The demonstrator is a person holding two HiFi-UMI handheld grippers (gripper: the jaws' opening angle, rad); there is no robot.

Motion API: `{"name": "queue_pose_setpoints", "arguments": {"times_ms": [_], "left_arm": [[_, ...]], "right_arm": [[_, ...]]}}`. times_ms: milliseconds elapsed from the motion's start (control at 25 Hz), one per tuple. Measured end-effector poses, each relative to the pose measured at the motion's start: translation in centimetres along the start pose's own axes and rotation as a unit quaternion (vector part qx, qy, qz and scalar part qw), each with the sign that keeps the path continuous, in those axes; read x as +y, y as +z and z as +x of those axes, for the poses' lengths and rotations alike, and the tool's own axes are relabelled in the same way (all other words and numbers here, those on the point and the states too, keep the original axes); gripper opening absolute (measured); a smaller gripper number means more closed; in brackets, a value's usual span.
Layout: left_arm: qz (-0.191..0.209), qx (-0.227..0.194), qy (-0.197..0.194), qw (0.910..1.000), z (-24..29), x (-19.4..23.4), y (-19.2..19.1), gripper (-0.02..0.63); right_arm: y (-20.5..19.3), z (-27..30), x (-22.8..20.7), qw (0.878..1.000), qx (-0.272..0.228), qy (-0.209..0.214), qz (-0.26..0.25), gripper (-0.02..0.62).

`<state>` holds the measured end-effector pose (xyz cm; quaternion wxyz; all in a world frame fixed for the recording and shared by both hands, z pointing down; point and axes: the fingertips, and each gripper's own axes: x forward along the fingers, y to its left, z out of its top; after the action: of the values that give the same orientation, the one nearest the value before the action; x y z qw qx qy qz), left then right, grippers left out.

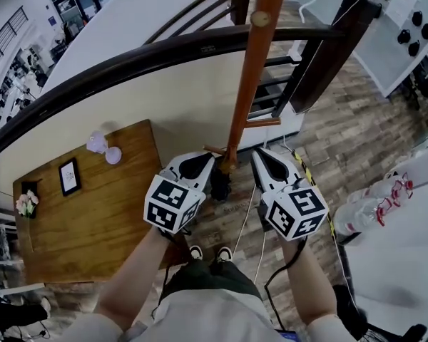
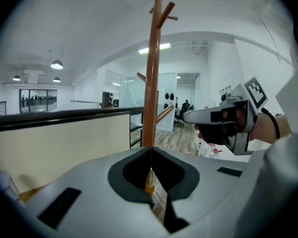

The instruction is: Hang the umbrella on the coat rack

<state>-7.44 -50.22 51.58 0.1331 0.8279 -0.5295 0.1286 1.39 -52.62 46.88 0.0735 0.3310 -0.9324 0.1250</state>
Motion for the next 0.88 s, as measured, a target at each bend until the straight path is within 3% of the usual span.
{"name": "queue_pose_setpoints", "arguments": {"times_ms": [280,520,880], "left_arm": [[0.011,-0.058,-0.011,0.9982,-5.7,-1.3,8.3,0.003],[0.039,-0.101,0.005,0.9941,-10.8,-1.4,14.1,0.002],[0.088,-0.137,0.038,0.9859,-17.9,-1.9,18.4,0.002]], "right_arm": [[9.4,-4.4,3.5,0.997,-0.066,0.015,-0.031,0.005],[15.8,-7.9,6.4,0.992,-0.115,0.027,-0.044,0.004],[19.5,-12.3,10.4,0.987,-0.133,0.030,-0.086,0.005]]}}
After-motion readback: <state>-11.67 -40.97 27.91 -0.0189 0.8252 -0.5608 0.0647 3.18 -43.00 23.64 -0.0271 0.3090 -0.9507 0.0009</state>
